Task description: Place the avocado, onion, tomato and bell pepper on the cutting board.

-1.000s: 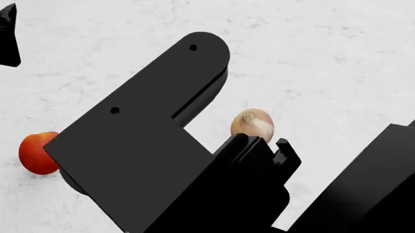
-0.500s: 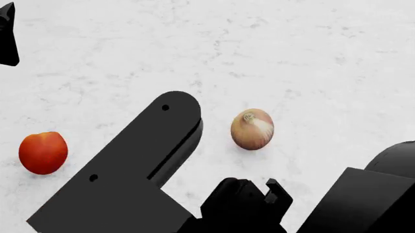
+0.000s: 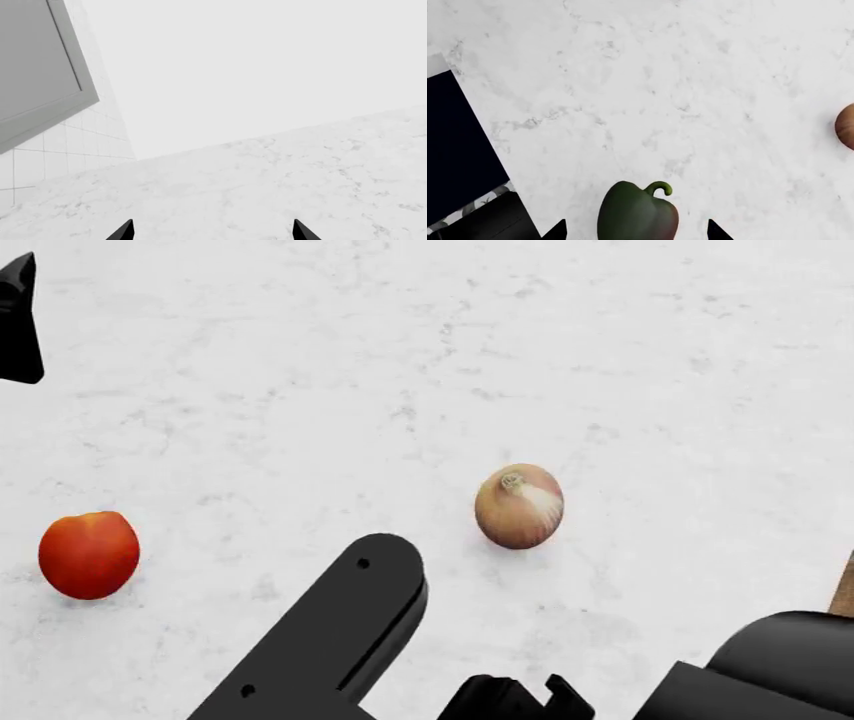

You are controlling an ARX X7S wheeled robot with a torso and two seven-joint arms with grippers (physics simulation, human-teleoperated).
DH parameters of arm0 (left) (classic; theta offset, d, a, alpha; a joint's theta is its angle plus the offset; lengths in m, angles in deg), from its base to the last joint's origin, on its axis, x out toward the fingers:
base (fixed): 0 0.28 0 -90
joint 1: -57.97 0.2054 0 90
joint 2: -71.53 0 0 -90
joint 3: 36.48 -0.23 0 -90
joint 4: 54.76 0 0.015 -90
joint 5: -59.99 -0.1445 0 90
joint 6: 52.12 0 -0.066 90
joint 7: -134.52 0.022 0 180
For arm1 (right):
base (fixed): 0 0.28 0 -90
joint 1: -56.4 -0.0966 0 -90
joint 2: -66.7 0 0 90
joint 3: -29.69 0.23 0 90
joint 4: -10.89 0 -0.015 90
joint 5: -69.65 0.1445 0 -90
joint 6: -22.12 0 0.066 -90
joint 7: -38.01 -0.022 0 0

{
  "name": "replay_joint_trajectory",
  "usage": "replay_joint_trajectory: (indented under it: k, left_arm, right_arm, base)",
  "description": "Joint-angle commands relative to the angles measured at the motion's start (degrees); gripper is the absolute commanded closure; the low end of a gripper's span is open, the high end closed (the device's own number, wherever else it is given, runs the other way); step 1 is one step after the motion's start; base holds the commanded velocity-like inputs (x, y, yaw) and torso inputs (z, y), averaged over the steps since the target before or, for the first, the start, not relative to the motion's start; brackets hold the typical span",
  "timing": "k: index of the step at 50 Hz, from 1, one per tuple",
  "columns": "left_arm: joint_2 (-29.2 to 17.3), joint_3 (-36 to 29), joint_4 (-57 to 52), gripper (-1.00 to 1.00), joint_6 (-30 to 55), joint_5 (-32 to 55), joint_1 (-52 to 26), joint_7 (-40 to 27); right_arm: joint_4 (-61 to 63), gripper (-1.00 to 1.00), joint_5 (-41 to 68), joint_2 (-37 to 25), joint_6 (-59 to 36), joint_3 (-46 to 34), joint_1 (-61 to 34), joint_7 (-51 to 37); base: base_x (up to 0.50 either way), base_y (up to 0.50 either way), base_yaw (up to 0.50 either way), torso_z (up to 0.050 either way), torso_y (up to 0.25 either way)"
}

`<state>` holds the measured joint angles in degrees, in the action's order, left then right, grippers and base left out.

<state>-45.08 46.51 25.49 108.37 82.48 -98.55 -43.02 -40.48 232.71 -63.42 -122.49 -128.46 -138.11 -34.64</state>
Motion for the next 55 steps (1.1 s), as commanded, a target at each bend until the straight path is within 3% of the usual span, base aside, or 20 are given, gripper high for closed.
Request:
replay_joint_trajectory:
  k: [1,25,55]
  left_arm:
    - [-0.21,-0.14,-0.09,-1.0,-0.15,0.11,0.0,-0.07]
    - [-0.4,-0.27,0.1,-1.0,-0.54,0.32,0.39,-0.36]
    - [-0.51,0.03,-0.11,-1.0,-0.7,0.77,0.46,-0.88]
  right_arm:
    - [0.12,-1.0,-3.89,-1.01,-1.46,-0.91,3.56,1.42]
    - [-2.28,-1.0,-15.23,-2.19,-3.95,0.27,15.08,8.81]
    - [-0.74,-1.0,-18.92,-4.12,-3.54,-1.18,21.0,10.91]
  base:
    - [0.0,0.0,0.0,0.0,0.0]
    - [0.0,0.0,0.0,0.0,0.0]
    - [0.0,0.0,0.0,0.0,0.0]
